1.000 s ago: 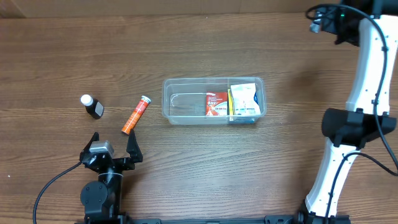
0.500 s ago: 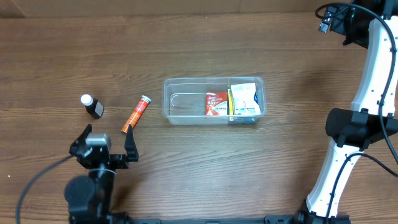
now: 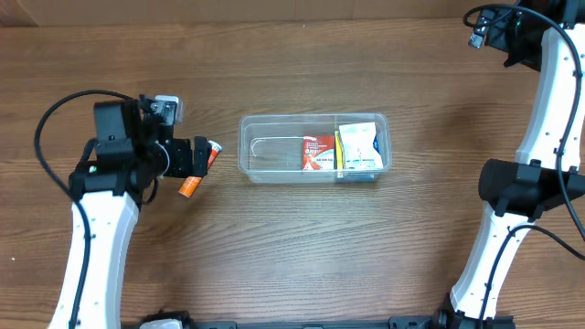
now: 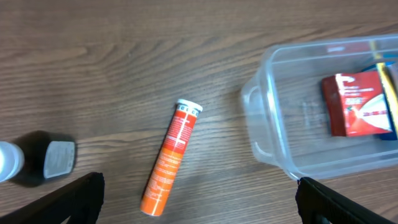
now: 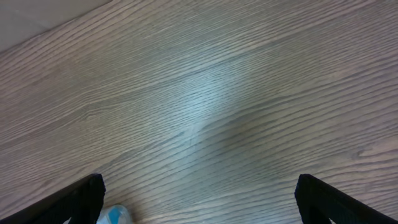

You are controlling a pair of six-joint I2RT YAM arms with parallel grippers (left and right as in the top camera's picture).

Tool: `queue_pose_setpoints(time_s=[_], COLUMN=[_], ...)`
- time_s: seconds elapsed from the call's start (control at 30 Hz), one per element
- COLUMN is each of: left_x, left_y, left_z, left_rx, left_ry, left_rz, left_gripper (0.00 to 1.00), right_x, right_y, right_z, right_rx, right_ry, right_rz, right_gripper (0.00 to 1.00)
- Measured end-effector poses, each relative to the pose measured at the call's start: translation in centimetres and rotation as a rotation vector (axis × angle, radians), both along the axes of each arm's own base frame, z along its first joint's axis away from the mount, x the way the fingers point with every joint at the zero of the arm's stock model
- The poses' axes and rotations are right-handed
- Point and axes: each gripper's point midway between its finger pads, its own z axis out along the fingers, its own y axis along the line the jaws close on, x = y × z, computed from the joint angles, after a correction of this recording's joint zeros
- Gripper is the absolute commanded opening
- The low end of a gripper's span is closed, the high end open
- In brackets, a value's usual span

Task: Pack container
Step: 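Grasp the orange tube with the left gripper, then carry the orange tube into the container's left side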

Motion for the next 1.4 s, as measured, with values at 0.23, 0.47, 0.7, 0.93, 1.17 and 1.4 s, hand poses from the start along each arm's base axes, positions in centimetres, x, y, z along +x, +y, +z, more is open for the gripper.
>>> queue_pose_setpoints(time_s=[0.23,0.47,0.7,0.93,1.17,1.4], left_x=[2.4,5.0,4.9,4.5,3.7,3.1], left_y=[0.5,1.6,1.5,-0.9,-0.3,-0.1], left_z=[-9.7,-9.6,-11.0,-11.4,-14.2,-15.8], left_rx=[0.011,0.140,0.182,0.217,0.243,0.250], left_ry=[0.215,0.096,0.117,0.119,0.201,0.249], left_rz=[-0.011,-0.117,-0.180,-0.305,-0.313,-0.320], left_gripper=[1.00,0.93,0.99,0.94,0.81,0.21], right_x=[0.0,0.0,0.0,0.0,0.0,0.0], right_y=[0.0,0.0,0.0,0.0,0.0,0.0], right_z=[0.0,0.0,0.0,0.0,0.0,0.0], right_rx=[0.000,0.000,0.000,0.000,0.000,0.000], right_ry=[-0.001,0.000,0.000,0.000,0.000,-0.001], right_rz=[0.000,-0.001,0.000,0.000,-0.001,0.000], right_gripper=[1.00,1.00,1.00,1.00,1.00,1.00])
